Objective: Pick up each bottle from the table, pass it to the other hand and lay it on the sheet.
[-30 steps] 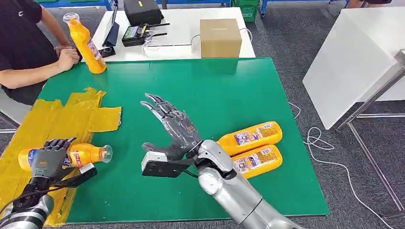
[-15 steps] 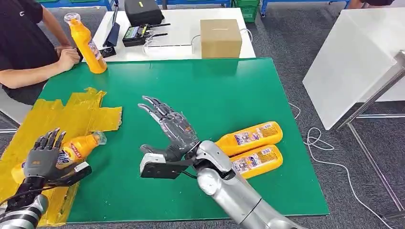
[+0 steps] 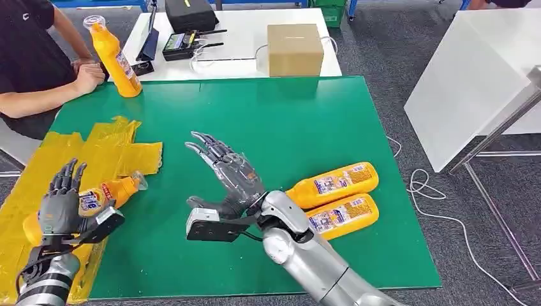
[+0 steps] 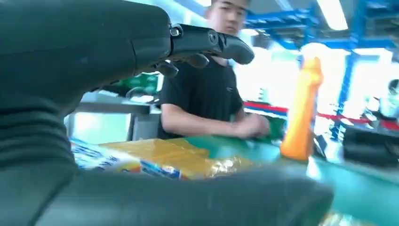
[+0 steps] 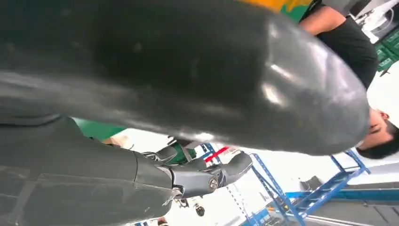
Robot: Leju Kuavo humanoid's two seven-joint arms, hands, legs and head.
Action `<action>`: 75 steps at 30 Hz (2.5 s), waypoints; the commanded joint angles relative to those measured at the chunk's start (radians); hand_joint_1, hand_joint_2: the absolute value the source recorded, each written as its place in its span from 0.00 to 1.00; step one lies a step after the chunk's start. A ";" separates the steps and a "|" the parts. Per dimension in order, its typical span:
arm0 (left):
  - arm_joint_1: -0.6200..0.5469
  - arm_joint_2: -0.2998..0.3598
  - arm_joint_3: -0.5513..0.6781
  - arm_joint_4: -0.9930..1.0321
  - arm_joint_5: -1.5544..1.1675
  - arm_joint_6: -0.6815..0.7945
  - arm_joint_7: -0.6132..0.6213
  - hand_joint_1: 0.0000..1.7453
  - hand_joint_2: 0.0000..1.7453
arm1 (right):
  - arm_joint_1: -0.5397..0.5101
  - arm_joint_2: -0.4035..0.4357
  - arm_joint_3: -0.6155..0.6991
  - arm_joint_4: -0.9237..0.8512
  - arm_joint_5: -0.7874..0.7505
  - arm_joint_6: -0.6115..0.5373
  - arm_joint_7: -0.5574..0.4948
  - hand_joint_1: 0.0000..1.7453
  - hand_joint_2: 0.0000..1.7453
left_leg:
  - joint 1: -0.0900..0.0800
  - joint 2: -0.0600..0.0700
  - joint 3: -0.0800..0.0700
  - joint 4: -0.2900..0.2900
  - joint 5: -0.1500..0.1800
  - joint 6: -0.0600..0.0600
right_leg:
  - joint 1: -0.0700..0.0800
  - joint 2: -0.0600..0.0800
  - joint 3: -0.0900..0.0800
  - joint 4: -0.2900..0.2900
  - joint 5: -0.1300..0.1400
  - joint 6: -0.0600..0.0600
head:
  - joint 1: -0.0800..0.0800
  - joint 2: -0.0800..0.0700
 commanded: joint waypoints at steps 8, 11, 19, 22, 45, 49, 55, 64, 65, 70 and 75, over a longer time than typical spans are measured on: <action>-0.038 -0.161 0.093 -0.288 0.476 -0.257 -0.011 0.00 0.00 | 0.007 -0.036 0.014 0.021 0.027 -0.019 0.023 0.00 0.00 | 0.003 -0.004 -0.003 0.001 0.000 0.000 | 0.003 -0.005 0.001 -0.002 0.000 0.000 | 0.000 0.000; -0.035 -0.162 0.094 -0.289 0.476 -0.256 -0.012 0.00 0.00 | 0.006 -0.037 0.013 0.021 0.027 -0.019 0.023 0.00 0.00 | 0.003 -0.002 -0.003 0.000 0.000 0.000 | 0.003 -0.004 0.000 -0.002 0.000 0.000 | 0.000 0.000; 0.033 -0.245 0.137 -0.493 0.878 -0.748 0.098 0.00 0.00 | 0.051 -0.062 -0.039 -0.009 0.057 -0.039 0.019 0.00 0.00 | 0.002 -0.002 -0.002 0.000 0.000 0.000 | 0.002 -0.003 -0.001 -0.002 0.000 0.000 | 0.000 0.000; 0.165 -0.295 0.108 -0.669 1.097 -0.934 0.183 0.00 0.00 | 0.096 -0.111 -0.056 -0.098 0.095 -0.053 0.008 0.00 0.00 | 0.001 -0.001 -0.003 0.000 0.000 0.001 | 0.001 -0.002 -0.001 -0.002 0.000 0.001 | 0.000 0.000; 0.449 -0.367 -0.033 -0.902 1.198 -1.048 0.177 0.00 0.00 | 0.397 -0.554 -0.383 -0.468 0.115 0.187 -0.049 0.00 1.00 | -0.001 -0.001 -0.001 0.000 -0.007 0.009 | -0.002 -0.002 0.002 -0.007 -0.001 0.001 | 0.000 0.000; 0.444 -0.356 -0.047 -0.896 1.210 -1.044 0.181 0.00 0.00 | 0.394 -0.597 -0.394 -0.473 0.120 0.205 -0.027 0.00 1.00 | -0.002 0.000 -0.001 0.000 -0.007 0.009 | -0.002 0.000 0.001 -0.007 -0.001 0.001 | 0.000 0.000; 0.435 -0.345 -0.056 -0.889 1.217 -1.040 0.181 0.00 0.00 | 0.388 -0.627 -0.416 -0.459 0.103 0.237 -0.025 0.00 1.00 | -0.001 0.000 -0.001 0.000 -0.007 0.009 | -0.002 -0.001 0.002 -0.007 -0.001 0.001 | 0.000 0.000; 0.409 -0.332 -0.066 -0.878 1.228 -1.032 0.187 0.00 0.00 | 0.344 -0.655 -0.386 -0.392 0.110 0.282 -0.016 0.00 1.00 | -0.002 0.001 -0.001 0.000 -0.007 0.009 | -0.002 0.000 0.002 -0.007 0.000 0.001 | -0.001 0.000; 0.409 -0.332 -0.066 -0.878 1.228 -1.032 0.187 0.00 0.00 | 0.344 -0.655 -0.386 -0.392 0.110 0.282 -0.016 0.00 1.00 | -0.001 0.001 0.000 -0.001 -0.007 0.009 | -0.001 0.000 0.004 -0.008 0.000 0.001 | 0.000 0.000; 0.410 -0.329 -0.068 -0.876 1.235 -1.035 0.188 0.00 0.00 | 0.338 -0.664 -0.373 -0.390 0.105 0.295 -0.009 0.00 1.00 | -0.001 0.002 0.001 -0.001 -0.007 0.009 | -0.001 0.001 0.004 -0.008 0.000 0.001 | -0.001 0.000; 0.402 -0.325 -0.065 -0.872 1.245 -1.040 0.190 0.00 0.00 | 0.319 -0.716 -0.334 -0.372 0.096 0.327 0.008 0.00 1.00 | -0.001 0.002 0.001 -0.001 -0.007 0.009 | -0.001 0.000 0.004 -0.008 0.000 0.001 | 0.000 0.000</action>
